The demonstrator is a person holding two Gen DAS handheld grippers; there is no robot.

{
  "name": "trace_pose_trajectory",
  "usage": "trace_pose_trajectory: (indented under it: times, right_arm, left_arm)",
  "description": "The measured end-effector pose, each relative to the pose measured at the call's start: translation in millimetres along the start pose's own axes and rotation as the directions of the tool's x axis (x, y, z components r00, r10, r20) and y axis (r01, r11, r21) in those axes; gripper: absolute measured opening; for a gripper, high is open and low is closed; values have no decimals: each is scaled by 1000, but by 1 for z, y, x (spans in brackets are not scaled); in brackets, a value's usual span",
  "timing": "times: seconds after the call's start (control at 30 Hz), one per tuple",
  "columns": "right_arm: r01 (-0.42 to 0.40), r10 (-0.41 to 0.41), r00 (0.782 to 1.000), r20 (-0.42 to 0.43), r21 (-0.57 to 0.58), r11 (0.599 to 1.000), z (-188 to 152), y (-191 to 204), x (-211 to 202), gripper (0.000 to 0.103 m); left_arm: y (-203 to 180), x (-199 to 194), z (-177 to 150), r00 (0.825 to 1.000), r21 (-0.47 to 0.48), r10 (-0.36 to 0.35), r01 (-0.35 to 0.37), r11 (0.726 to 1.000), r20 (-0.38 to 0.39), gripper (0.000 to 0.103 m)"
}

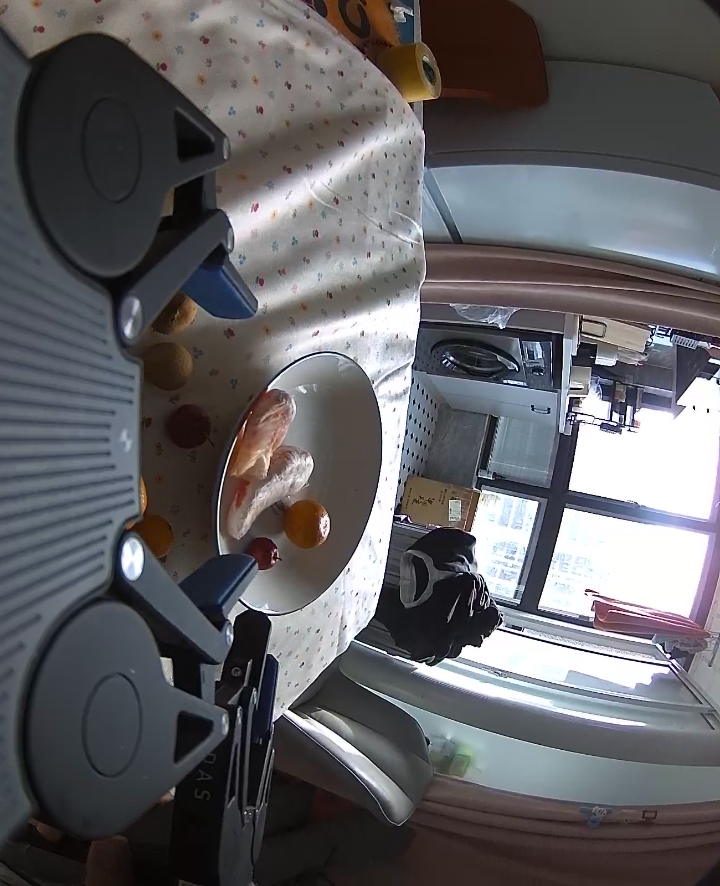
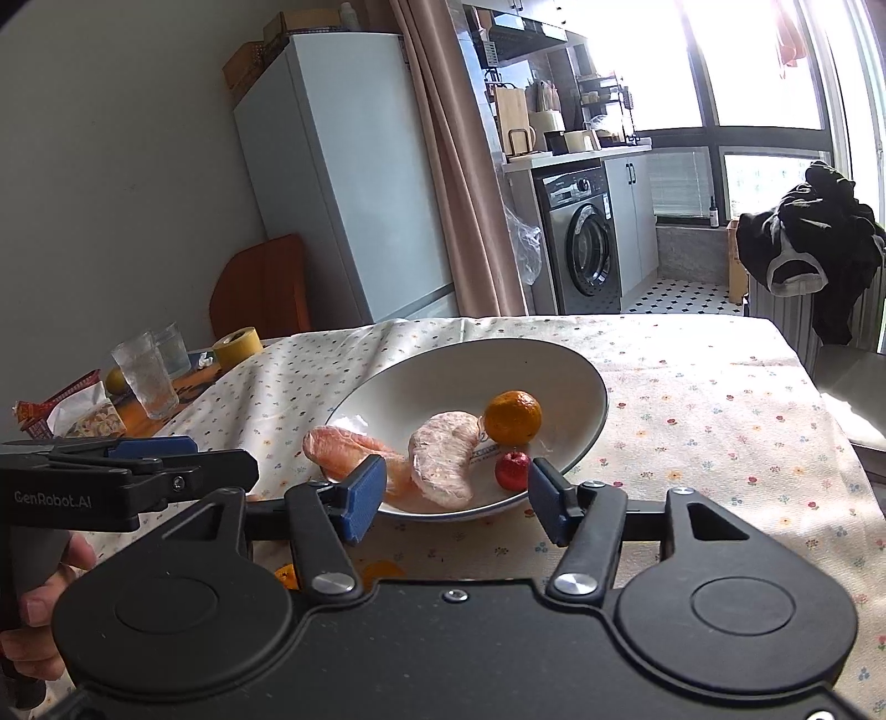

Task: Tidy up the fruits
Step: 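Withdraw both open grippers from the bowl back over the loose fruit, then close the left gripper on the large mandarin while the right grasps a small orange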

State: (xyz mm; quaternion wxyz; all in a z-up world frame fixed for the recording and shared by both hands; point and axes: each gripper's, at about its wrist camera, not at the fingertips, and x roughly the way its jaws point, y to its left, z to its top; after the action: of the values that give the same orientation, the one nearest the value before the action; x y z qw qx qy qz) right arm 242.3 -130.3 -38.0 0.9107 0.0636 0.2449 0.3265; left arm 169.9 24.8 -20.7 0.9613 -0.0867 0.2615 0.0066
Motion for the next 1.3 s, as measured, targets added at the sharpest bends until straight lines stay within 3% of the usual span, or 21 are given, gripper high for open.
trace_pose_trajectory:
  times: [0.63, 0.8, 0.97, 1.3]
  right_arm:
    - [-28, 28, 999, -23, -20, 999, -20, 14, -23, 57]
    - [-36, 36, 999, -32, -24, 999, -25, 15, -26, 56]
    - [-40, 39, 998, -40, -28, 999, -30, 15, -26, 56]
    - [-48, 47, 997, -62, -13, 999, -39, 11, -25, 50]
  left_arm:
    - [-10, -26, -30, 1000, 1, -27, 27, 1000, 7, 90]
    - [-11, -26, -36, 999, 7, -35, 35, 999, -7, 84]
    - [-11, -23, -41, 998, 10, -53, 53, 999, -26, 66]
    - [-15, -10, -50, 996, 23, -64, 65, 998, -59, 58]
